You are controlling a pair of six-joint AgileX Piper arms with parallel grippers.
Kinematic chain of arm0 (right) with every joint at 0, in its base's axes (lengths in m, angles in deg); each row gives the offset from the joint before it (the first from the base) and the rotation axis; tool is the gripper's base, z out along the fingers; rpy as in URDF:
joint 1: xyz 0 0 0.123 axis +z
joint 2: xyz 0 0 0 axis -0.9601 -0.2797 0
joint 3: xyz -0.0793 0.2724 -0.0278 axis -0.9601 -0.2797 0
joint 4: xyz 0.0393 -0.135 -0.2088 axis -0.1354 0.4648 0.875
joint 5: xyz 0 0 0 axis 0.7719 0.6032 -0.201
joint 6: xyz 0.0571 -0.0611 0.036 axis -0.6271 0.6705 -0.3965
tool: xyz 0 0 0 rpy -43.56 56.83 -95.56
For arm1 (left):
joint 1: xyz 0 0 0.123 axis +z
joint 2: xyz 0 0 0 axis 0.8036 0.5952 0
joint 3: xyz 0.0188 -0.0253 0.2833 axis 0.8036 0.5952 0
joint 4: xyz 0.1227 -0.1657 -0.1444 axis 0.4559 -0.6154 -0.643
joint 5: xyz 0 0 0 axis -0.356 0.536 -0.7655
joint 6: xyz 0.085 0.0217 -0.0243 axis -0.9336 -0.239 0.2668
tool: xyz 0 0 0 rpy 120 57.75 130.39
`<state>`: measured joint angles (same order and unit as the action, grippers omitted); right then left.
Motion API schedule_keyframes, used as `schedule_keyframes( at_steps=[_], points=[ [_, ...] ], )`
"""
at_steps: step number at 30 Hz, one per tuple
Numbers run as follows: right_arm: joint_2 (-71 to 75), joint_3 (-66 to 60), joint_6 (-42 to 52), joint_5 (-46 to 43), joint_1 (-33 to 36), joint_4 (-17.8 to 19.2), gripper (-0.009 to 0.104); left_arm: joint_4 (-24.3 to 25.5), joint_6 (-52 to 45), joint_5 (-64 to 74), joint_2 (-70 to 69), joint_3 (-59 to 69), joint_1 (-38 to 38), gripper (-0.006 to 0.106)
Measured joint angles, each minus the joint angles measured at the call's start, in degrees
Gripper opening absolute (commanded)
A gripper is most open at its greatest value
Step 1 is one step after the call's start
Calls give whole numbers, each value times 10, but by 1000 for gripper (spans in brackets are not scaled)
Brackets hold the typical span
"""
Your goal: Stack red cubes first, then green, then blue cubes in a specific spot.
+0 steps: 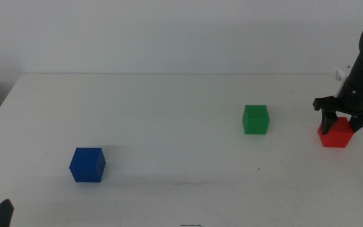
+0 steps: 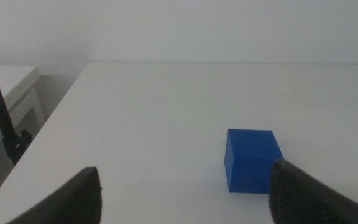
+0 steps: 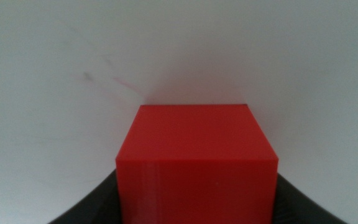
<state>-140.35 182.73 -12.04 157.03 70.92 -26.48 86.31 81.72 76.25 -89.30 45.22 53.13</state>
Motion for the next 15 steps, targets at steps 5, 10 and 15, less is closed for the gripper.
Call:
schedule_keyframes(
  at_steps=[5,10,15],
  points=[
    [50,-49,-8,-3,11,-12,-1,0,0,0,0,0,0,90],
    [136,-93,-93,4,57,12,-1,0,0,0,0,0,0,90],
    [148,-84,-164,2,150,35,-1,0,0,0,0,0,0,90]
  ],
)
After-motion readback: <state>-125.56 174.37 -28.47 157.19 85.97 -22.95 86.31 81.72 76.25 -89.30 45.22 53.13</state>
